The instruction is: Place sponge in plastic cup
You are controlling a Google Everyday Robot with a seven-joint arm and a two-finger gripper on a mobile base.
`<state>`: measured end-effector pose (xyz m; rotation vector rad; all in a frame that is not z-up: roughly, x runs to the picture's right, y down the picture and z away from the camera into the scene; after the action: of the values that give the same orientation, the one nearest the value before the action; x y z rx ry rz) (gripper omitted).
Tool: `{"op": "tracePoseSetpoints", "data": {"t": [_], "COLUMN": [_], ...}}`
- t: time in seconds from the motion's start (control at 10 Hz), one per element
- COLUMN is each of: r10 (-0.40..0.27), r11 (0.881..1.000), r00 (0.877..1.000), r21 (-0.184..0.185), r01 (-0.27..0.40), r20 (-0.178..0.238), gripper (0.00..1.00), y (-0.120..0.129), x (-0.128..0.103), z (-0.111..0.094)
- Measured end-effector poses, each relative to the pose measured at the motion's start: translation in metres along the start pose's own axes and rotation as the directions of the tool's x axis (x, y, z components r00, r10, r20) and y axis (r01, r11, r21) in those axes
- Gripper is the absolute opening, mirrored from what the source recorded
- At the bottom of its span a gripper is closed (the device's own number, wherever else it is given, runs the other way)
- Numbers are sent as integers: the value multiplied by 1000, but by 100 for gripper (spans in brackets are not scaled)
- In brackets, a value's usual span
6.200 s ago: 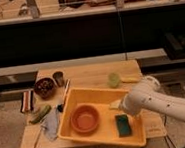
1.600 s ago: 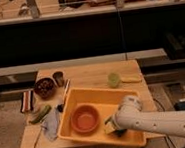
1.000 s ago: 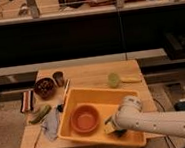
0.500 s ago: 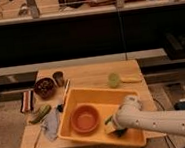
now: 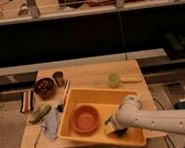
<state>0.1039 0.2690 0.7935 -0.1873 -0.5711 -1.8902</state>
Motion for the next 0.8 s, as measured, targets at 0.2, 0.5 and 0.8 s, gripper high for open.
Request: {"op": "tracePoseSetpoints", "data": {"t": [0.2,0.5,0.8], "r10": [-5,-10,-11], "r11": [1000,1000,1000], "r00": [1000,1000,1000], "r21": [5,10,9], "r01": [5,10,11], "r20": [3,1,5], "gripper": [46,17,14], "y": [0,-2,-2], "x": [-1,0,-1], "z": [2,0,-1]}}
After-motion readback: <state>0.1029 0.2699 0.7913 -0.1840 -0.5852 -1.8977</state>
